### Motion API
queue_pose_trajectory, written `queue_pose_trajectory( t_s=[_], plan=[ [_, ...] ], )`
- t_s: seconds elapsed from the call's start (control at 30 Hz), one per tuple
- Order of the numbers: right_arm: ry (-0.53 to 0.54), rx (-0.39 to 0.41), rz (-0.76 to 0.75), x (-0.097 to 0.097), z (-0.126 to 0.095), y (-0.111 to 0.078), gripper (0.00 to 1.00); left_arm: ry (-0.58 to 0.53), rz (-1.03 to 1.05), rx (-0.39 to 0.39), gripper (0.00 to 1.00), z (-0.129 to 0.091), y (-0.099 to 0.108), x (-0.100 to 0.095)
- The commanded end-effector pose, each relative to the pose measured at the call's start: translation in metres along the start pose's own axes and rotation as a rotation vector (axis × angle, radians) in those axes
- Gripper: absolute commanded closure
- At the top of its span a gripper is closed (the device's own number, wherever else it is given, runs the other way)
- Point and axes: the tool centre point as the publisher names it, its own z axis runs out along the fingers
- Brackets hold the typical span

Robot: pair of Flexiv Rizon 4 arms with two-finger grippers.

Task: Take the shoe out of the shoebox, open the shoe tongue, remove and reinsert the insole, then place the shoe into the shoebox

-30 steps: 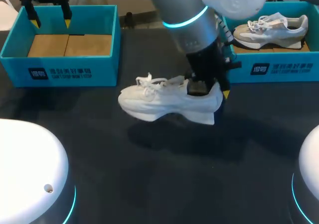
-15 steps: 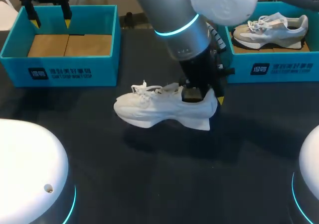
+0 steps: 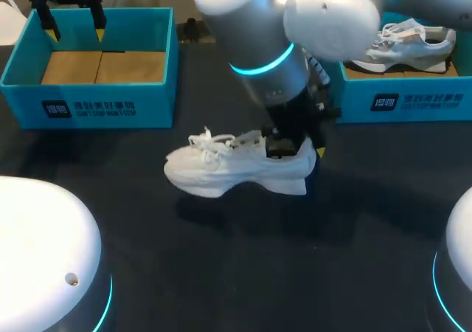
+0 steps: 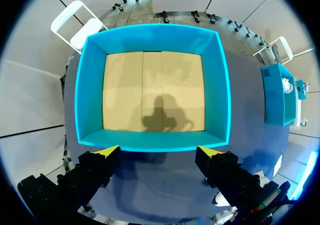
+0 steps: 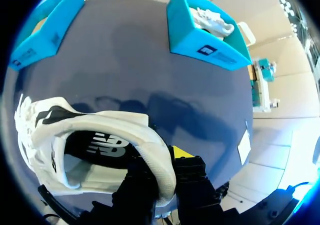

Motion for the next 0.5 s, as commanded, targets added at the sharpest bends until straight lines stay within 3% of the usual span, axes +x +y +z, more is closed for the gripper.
queue_pose_trajectory(
  t_s=[0.03,0.2,0.5],
  plan=[
    [0.033,-0.019,-0.020,0.000,0.019,-0.001,1.00,0.000,0.000,0.002,0.00,0.000,0.001,0.000],
    [0.024,-0.038,-0.034,0.012,0.039,-0.001,1.00,0.000,0.000,0.002,0.00,0.000,0.001,0.000],
    [0.016,-0.045,-0.043,0.015,0.072,0.001,1.00,0.000,0.000,0.002,0.00,0.000,0.001,0.000]
  ],
)
